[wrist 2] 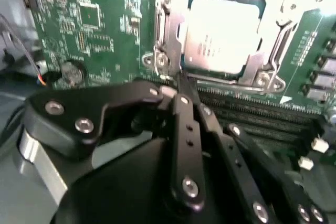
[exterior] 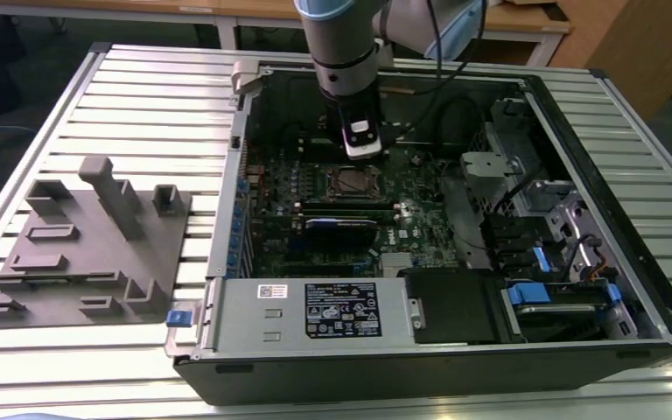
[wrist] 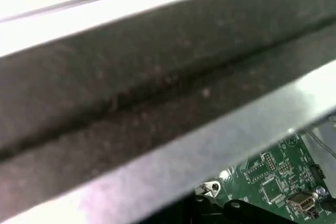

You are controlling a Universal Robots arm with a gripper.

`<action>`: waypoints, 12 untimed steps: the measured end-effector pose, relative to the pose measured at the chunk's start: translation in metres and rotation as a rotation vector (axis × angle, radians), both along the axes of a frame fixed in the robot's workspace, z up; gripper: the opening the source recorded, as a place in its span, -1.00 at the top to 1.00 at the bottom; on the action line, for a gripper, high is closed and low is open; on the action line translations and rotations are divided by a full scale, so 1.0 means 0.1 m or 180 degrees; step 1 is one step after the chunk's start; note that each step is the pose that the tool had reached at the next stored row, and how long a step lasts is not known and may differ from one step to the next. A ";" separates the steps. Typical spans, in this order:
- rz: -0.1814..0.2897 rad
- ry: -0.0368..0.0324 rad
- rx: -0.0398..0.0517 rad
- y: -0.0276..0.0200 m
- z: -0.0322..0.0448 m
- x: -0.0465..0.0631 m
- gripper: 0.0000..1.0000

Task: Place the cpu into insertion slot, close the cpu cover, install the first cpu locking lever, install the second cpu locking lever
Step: 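Install the first cpu locking lever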

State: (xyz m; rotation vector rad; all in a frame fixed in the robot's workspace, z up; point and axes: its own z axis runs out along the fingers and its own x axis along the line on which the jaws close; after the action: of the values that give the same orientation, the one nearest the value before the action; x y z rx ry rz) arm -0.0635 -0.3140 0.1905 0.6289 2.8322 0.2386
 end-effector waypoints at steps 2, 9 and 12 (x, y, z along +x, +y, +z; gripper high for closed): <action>0.0000 -0.0002 0.0006 0.002 0.009 0.00 0.80; 0.0000 0.0000 0.0004 0.001 0.136 0.00 0.80; 0.0000 0.0002 0.0003 0.001 0.166 0.00 0.80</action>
State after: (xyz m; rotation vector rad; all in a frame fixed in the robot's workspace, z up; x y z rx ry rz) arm -0.0635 -0.3139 0.2071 0.6294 2.8329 0.2400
